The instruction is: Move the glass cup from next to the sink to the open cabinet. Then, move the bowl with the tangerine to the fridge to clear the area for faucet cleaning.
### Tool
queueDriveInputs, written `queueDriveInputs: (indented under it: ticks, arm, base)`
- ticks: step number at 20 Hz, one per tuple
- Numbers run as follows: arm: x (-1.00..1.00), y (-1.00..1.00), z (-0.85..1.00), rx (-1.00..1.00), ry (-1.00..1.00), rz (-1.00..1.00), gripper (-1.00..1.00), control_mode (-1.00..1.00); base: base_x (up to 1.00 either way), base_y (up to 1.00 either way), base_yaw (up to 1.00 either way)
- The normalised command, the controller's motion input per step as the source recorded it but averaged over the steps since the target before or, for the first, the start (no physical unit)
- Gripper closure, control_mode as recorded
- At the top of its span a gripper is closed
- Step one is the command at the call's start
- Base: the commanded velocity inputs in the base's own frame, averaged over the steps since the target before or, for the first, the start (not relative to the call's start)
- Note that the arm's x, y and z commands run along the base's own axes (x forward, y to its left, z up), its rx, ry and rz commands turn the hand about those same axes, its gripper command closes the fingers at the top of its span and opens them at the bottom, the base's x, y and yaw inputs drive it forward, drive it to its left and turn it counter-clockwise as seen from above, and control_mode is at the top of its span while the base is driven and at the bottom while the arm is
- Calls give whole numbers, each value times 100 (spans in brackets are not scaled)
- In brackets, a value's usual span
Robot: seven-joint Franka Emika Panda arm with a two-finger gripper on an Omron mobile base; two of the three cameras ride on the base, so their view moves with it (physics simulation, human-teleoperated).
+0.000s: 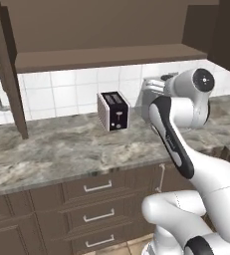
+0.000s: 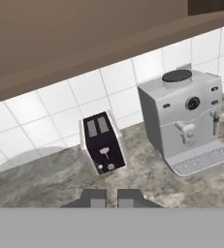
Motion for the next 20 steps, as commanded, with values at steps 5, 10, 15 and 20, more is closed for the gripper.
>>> queueDriveInputs:
  ticks: [5,10,15,20]
  arm:
    - [0,0,0,0,0,0,100,100]
    - [0,0,0,0,0,0,100,100]
    - [0,0,39,0,0,0,100,-100]
    - [-5,0,100,0,-12,1,100,-100]
  base:
    - [54,0,0]
    - [52,2,0]
    - [2,1,0]
    - [0,0,0]
